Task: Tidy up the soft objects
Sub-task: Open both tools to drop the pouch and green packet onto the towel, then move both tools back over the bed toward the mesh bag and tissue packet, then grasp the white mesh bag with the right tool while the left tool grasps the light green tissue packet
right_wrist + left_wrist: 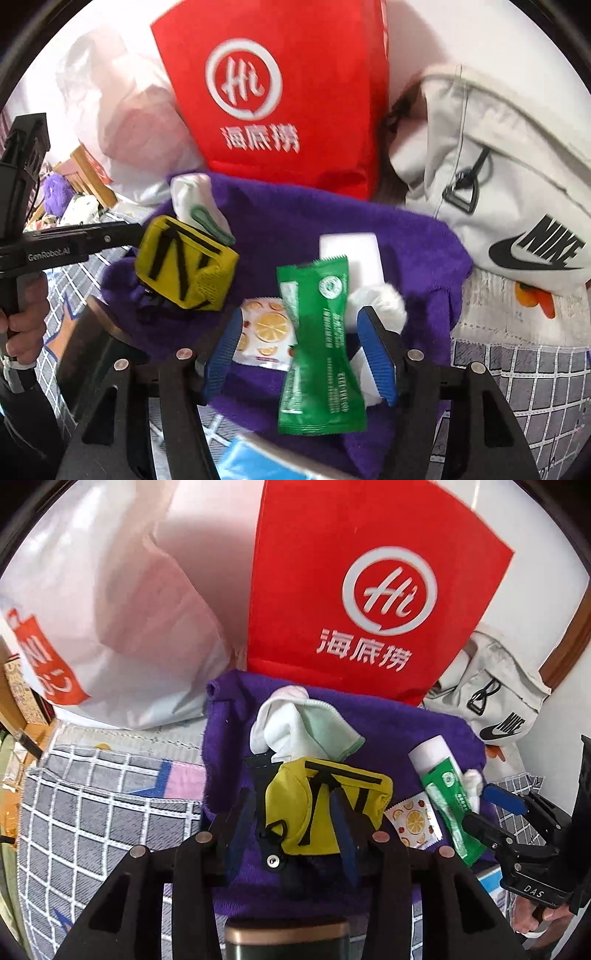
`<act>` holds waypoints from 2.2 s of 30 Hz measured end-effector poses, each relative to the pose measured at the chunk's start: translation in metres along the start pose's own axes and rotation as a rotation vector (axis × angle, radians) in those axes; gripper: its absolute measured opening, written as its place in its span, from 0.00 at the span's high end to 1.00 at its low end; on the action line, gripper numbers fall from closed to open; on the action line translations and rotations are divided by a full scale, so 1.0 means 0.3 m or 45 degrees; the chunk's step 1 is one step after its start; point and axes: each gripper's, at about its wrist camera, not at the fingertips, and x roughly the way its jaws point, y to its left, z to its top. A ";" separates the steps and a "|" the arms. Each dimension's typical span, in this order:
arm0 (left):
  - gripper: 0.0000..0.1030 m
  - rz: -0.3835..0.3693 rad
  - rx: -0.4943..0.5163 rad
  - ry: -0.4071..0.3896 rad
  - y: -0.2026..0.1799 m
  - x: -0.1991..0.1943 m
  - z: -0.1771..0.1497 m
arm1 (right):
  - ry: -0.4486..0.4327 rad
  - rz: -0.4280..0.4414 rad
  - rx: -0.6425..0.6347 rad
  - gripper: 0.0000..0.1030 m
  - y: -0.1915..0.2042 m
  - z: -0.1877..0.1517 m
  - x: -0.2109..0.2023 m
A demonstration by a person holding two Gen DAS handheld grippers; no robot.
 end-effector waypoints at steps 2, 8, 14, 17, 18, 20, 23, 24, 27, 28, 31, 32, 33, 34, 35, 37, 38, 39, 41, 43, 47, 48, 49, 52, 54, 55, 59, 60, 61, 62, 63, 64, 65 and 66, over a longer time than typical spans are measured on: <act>0.58 -0.002 -0.001 -0.017 -0.002 -0.038 -0.011 | -0.001 -0.002 -0.015 0.38 0.024 -0.008 -0.029; 0.58 -0.005 -0.024 -0.039 0.000 -0.143 -0.075 | -0.003 0.005 -0.010 0.37 0.093 -0.065 -0.121; 0.58 0.019 -0.033 -0.064 0.019 -0.245 -0.178 | 0.008 -0.069 -0.009 0.33 0.196 -0.164 -0.200; 0.58 0.021 -0.055 -0.069 0.036 -0.292 -0.234 | -0.006 -0.065 -0.001 0.32 0.240 -0.214 -0.249; 0.58 0.021 -0.059 -0.069 0.039 -0.305 -0.252 | -0.008 -0.070 0.003 0.32 0.254 -0.232 -0.265; 0.58 0.011 -0.066 -0.076 0.045 -0.333 -0.291 | -0.005 -0.075 0.012 0.32 0.277 -0.268 -0.290; 0.58 -0.015 -0.076 -0.080 0.042 -0.365 -0.348 | 0.006 -0.064 0.016 0.32 0.306 -0.326 -0.316; 0.58 -0.018 -0.074 -0.082 0.039 -0.371 -0.365 | 0.010 -0.054 0.015 0.32 0.317 -0.348 -0.324; 0.58 -0.009 -0.068 -0.075 0.031 -0.390 -0.425 | 0.012 -0.005 0.036 0.32 0.333 -0.401 -0.339; 0.58 -0.008 -0.068 -0.073 0.030 -0.394 -0.449 | 0.011 0.011 0.046 0.32 0.337 -0.415 -0.343; 0.58 -0.004 -0.088 -0.063 0.047 -0.402 -0.507 | 0.032 0.075 0.057 0.32 0.353 -0.457 -0.336; 0.58 -0.006 -0.095 -0.061 0.054 -0.404 -0.523 | 0.041 0.083 0.053 0.32 0.363 -0.472 -0.332; 0.58 -0.007 -0.102 -0.058 0.060 -0.405 -0.541 | 0.051 0.089 0.046 0.32 0.374 -0.486 -0.326; 0.58 -0.009 -0.107 -0.056 0.067 -0.405 -0.560 | 0.060 0.088 0.030 0.32 0.391 -0.503 -0.318; 0.58 -0.008 -0.111 -0.053 0.073 -0.403 -0.577 | 0.062 0.087 0.018 0.32 0.402 -0.513 -0.315; 0.58 -0.006 -0.112 -0.053 0.085 -0.399 -0.613 | 0.061 0.101 -0.011 0.32 0.435 -0.539 -0.298; 0.58 -0.004 -0.114 -0.053 0.090 -0.396 -0.629 | 0.066 0.109 -0.022 0.32 0.448 -0.549 -0.288; 0.58 0.001 -0.118 -0.049 0.096 -0.392 -0.645 | 0.075 0.110 -0.031 0.32 0.464 -0.562 -0.270; 0.58 -0.002 -0.115 -0.038 0.107 -0.382 -0.675 | 0.075 0.086 -0.031 0.32 0.479 -0.578 -0.246; 0.58 -0.008 -0.118 -0.027 0.121 -0.373 -0.700 | 0.079 0.067 -0.026 0.34 0.487 -0.587 -0.225; 0.58 -0.028 -0.128 -0.028 0.145 -0.368 -0.728 | 0.069 0.052 0.009 0.40 0.481 -0.584 -0.194; 0.58 -0.031 -0.131 -0.028 0.148 -0.367 -0.731 | 0.076 0.040 0.019 0.40 0.479 -0.583 -0.182; 0.58 -0.037 -0.132 -0.029 0.154 -0.368 -0.734 | 0.092 0.026 0.020 0.40 0.480 -0.583 -0.167; 0.58 -0.051 -0.136 -0.028 0.165 -0.366 -0.742 | 0.117 0.011 0.026 0.40 0.483 -0.594 -0.137; 0.58 -0.054 -0.136 -0.029 0.169 -0.365 -0.747 | 0.109 0.036 0.036 0.54 0.483 -0.600 -0.133; 0.58 -0.053 -0.137 -0.025 0.171 -0.364 -0.749 | 0.098 0.031 0.037 0.56 0.484 -0.602 -0.140; 0.58 -0.052 -0.135 -0.021 0.172 -0.363 -0.749 | 0.081 0.057 0.024 0.84 0.483 -0.600 -0.173; 0.58 -0.050 -0.135 -0.020 0.171 -0.365 -0.750 | 0.078 0.068 0.026 0.88 0.484 -0.597 -0.182; 0.58 -0.046 -0.131 -0.021 0.169 -0.368 -0.751 | 0.066 0.091 0.024 0.88 0.486 -0.597 -0.200; 0.58 -0.043 -0.127 -0.020 0.166 -0.370 -0.753 | 0.053 0.111 0.018 0.89 0.490 -0.597 -0.214; 0.58 -0.040 -0.122 -0.017 0.162 -0.371 -0.755 | 0.033 0.124 0.011 0.91 0.493 -0.599 -0.229; 0.58 -0.035 -0.121 -0.011 0.158 -0.370 -0.757 | 0.021 0.126 0.004 0.91 0.496 -0.602 -0.241; 0.58 -0.026 -0.117 -0.003 0.151 -0.369 -0.760 | 0.018 0.128 -0.001 0.91 0.497 -0.605 -0.252; 0.58 -0.019 -0.111 0.005 0.145 -0.368 -0.763 | 0.011 0.135 -0.002 0.92 0.497 -0.608 -0.266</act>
